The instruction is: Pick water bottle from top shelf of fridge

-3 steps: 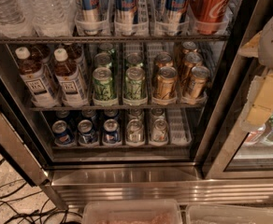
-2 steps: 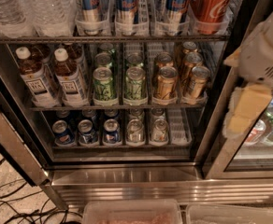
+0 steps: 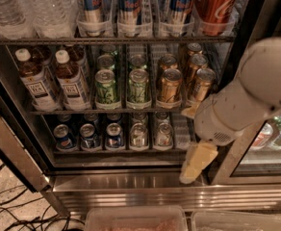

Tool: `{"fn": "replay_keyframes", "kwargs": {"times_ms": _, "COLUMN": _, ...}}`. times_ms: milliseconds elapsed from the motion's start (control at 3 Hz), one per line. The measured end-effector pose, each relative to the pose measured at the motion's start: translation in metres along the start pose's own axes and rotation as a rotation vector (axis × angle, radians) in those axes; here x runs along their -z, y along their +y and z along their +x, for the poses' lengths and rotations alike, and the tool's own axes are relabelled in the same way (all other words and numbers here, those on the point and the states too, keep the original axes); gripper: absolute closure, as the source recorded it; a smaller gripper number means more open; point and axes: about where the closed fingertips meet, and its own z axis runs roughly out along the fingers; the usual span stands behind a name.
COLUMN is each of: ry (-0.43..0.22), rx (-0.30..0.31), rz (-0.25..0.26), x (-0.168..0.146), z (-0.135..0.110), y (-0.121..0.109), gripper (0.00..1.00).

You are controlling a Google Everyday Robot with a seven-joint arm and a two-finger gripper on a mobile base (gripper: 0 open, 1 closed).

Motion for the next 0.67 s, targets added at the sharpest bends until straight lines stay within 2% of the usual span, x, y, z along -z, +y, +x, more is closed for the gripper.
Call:
{"fn": "replay_keyframes", "kwargs": {"times_ms": 333, "ry": -0.270, "rx": 0.014, "rz": -0.023, "x": -0.051, "z": -0.025, "y": 0.006, "gripper": 0.00}}
{"fn": "replay_keyframes", "kwargs": {"times_ms": 667, "ry": -0.586, "rx": 0.030, "rz": -0.073, "x": -0.062, "z": -0.062, "y": 0.012, "gripper": 0.00}}
